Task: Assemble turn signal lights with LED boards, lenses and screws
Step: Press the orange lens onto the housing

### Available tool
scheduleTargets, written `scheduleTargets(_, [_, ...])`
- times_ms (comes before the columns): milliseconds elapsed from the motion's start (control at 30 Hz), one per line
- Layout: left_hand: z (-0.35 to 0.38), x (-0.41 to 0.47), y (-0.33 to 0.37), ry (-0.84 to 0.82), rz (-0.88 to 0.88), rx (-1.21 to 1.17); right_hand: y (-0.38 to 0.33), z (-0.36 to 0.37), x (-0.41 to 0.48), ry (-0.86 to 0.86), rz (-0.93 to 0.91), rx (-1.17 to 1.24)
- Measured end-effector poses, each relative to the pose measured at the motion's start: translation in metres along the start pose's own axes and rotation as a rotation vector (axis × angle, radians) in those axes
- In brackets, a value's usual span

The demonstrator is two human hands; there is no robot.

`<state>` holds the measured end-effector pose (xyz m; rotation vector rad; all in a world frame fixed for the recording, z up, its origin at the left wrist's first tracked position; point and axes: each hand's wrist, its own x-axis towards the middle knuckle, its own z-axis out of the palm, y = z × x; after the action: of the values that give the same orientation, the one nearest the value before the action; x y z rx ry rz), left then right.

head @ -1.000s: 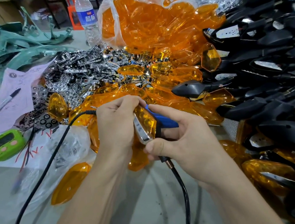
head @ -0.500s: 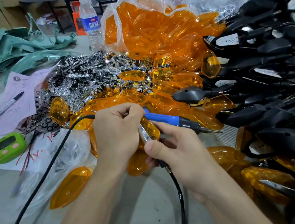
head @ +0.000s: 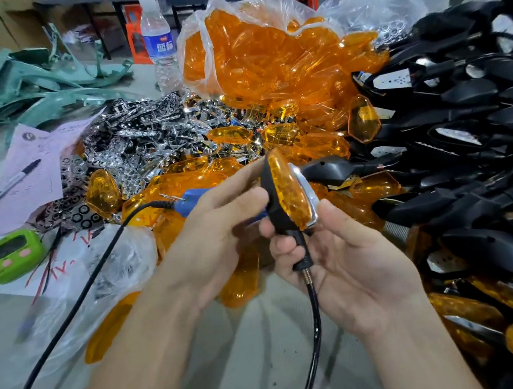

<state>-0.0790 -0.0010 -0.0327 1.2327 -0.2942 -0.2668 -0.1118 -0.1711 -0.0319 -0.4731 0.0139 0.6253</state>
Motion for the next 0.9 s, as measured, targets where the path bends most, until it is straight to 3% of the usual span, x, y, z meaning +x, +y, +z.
scheduleTargets(267, [0.010, 0.002, -0.007, 0.164, 0.067, 0.156, 0.004, -0.001, 0.006, -0.004, 0.015, -0.003])
scheduleTargets(500, [0.011, 0.001, -0.007, 0.176, 0.114, 0.242, 0.005, -0.002, 0.008, 0.035, -0.006, 0.004])
scheduleTargets(600, [0.015, 0.001, -0.011, 0.233, 0.191, 0.367, 0.008, -0.002, 0.013, 0.087, -0.116, 0.024])
scheduleTargets(700, [0.018, -0.003, -0.015, 0.182, 0.246, 0.580, 0.009, 0.001, 0.017, 0.112, -0.218, -0.035])
scheduleTargets(900, [0.024, -0.005, -0.009, 0.202, 0.285, 0.689, 0.011, 0.004, 0.016, 0.101, -0.474, -0.260])
